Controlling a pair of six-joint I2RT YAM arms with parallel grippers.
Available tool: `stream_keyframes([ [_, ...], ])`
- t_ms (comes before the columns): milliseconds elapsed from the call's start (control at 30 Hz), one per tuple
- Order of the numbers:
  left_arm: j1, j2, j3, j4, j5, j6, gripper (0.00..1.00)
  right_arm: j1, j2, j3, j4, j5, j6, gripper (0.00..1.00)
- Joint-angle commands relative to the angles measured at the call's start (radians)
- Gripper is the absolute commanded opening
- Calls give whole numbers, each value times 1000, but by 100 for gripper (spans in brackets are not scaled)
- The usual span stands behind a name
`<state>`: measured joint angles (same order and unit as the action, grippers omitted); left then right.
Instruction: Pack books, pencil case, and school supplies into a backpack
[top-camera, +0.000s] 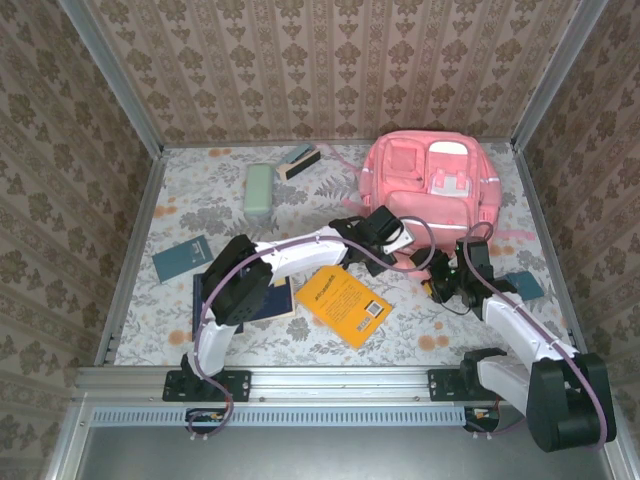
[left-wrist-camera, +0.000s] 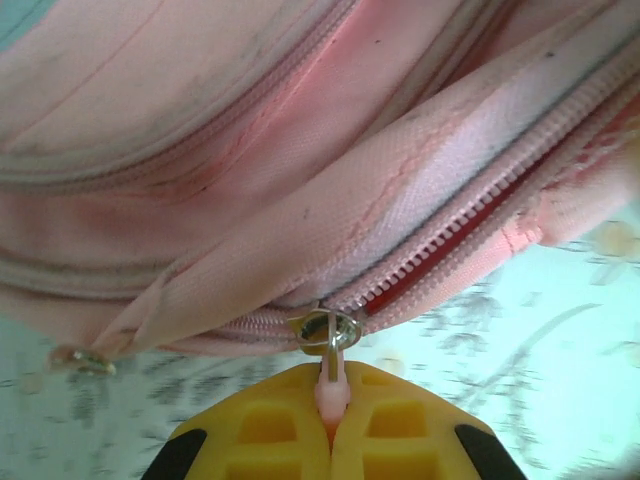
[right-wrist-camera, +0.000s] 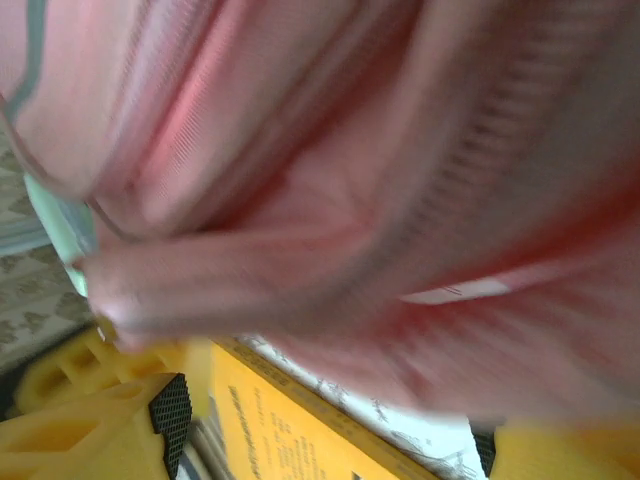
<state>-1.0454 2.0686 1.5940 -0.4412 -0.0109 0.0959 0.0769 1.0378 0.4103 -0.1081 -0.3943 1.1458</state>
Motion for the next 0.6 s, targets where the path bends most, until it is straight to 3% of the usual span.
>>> stream_keyframes([
  [0,-30,-61,23,-49,98,-73,0,7,27,-13,176,7,111,75],
  [100,-45,-60,37,-67,132,-97,0,8,39,-16,216,21,128,72],
  [200,-47,-48,49,-89,152,-108,0,8,43,-11,210,32,120,60],
  [400,-23,-41,56,-130,105,-96,0,2,48,4,44,109,41,0],
  [567,38,-29,60,-193,12,-82,0,-15,39,-12,-9,131,28,0],
])
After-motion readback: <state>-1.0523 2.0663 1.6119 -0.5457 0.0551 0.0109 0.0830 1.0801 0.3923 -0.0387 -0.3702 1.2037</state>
